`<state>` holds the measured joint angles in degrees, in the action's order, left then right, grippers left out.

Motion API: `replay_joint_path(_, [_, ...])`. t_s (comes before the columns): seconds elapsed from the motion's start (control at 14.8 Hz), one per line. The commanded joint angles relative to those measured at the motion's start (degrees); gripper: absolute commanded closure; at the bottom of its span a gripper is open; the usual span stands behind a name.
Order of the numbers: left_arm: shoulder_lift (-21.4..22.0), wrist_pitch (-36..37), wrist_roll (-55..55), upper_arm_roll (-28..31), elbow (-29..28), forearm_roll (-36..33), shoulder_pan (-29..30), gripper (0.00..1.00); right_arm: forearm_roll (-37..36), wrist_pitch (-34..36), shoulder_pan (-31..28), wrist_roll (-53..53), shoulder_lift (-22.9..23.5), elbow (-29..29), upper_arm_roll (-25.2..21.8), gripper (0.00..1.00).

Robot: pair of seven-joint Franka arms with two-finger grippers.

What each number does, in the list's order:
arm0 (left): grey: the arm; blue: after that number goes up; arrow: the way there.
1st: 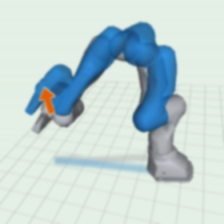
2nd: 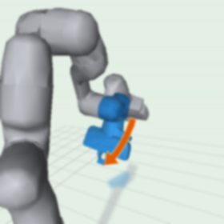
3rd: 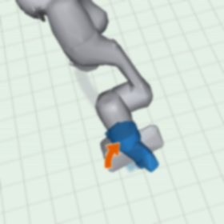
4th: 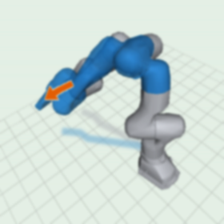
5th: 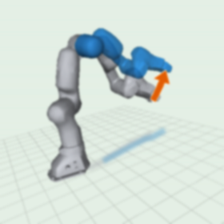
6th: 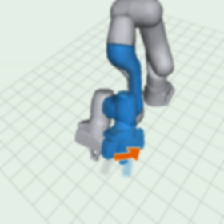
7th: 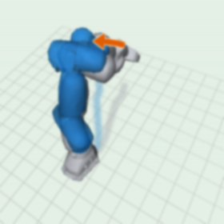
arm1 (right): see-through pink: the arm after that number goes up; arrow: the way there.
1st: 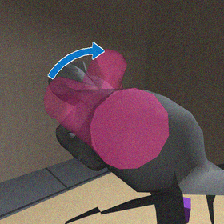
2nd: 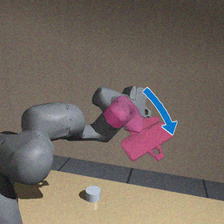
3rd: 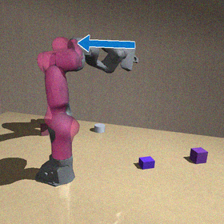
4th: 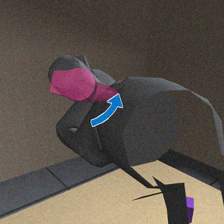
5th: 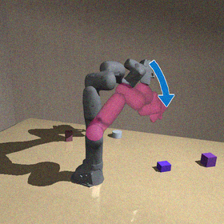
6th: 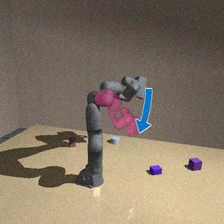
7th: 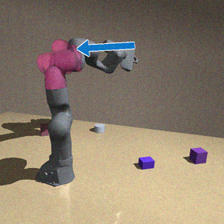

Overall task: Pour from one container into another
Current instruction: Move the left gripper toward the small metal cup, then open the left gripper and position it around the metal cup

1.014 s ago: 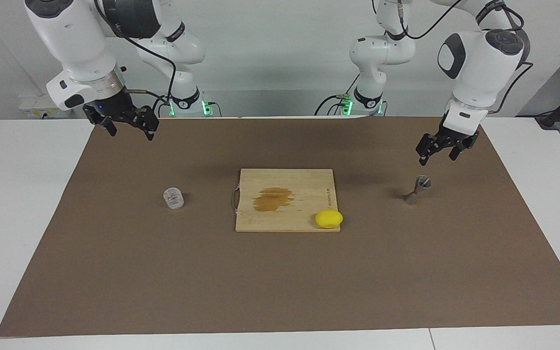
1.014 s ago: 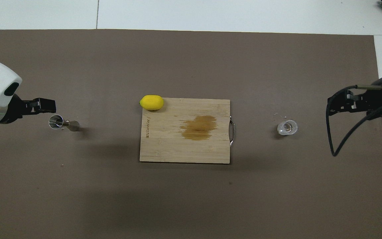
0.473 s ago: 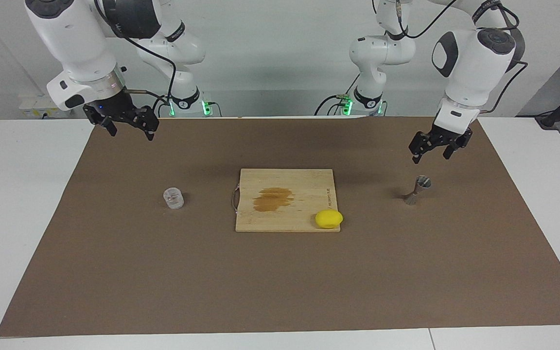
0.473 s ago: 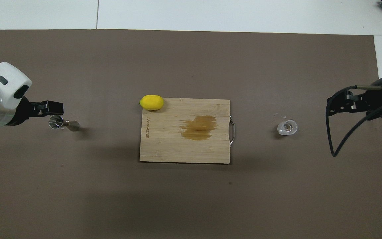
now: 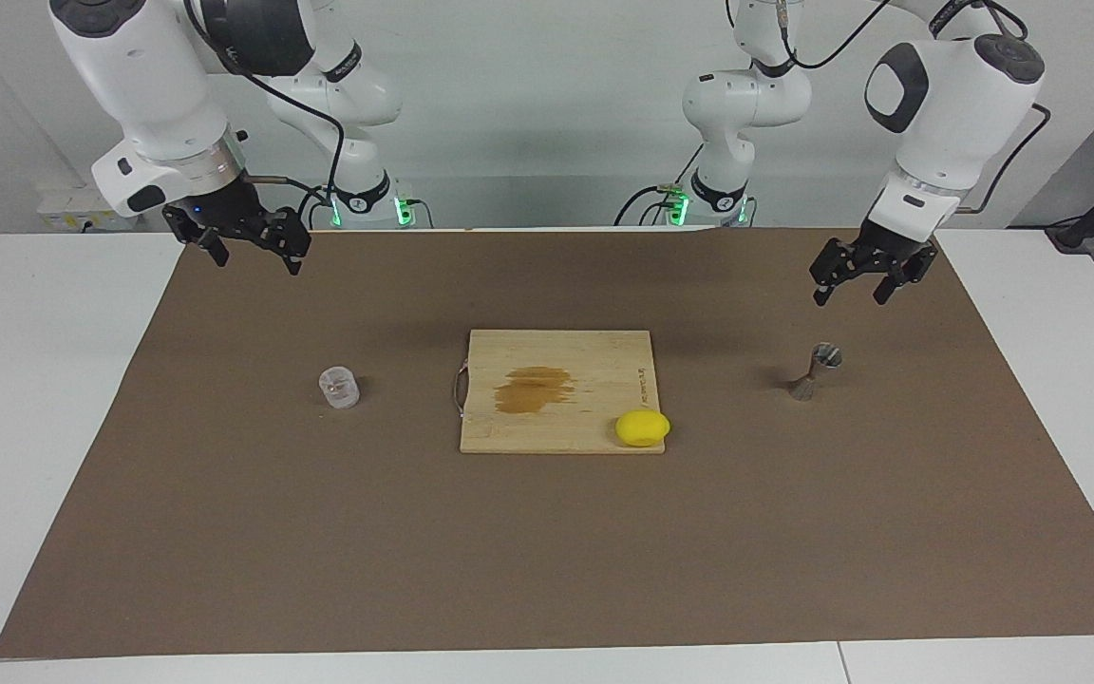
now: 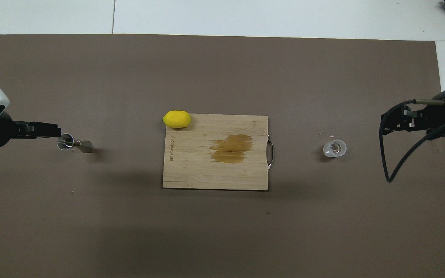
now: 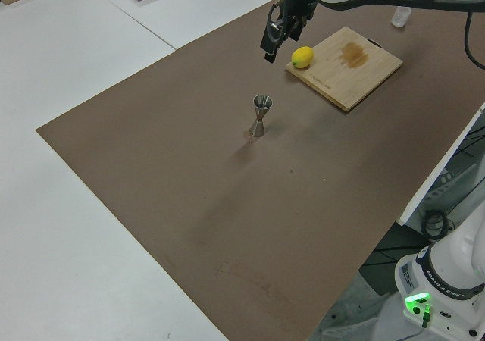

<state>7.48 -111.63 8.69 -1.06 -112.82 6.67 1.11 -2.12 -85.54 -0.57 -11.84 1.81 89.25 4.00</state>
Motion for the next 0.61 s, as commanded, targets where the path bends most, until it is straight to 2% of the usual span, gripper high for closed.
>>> replay_joint_path(0.0, [0.70,0.37,16.21,-0.17,-0.91,3.26,3.54,0.00,1.33,-1.04,-0.83,1.64,-1.55,1.98,0.31,0.00])
replay_joint_path(0.2, [0.17,0.19,28.89,-0.17,-0.91,8.51,6.97,0.00,1.33,-1.12,-0.83,1.56,-1.55,1.98,0.31,0.00])
replay_joint_path(0.41, [-2.11,0.37,31.38,-0.17,-1.00,12.13,7.77,0.00,1.33,-0.60,-0.83,1.56,-1.55,1.90,0.31,0.00])
replay_joint_path(0.54, [-3.17,0.36,33.39,-0.16,-1.00,16.86,10.04,0.00,1.33,-0.86,-0.83,1.56,-1.55,1.98,0.31,0.00])
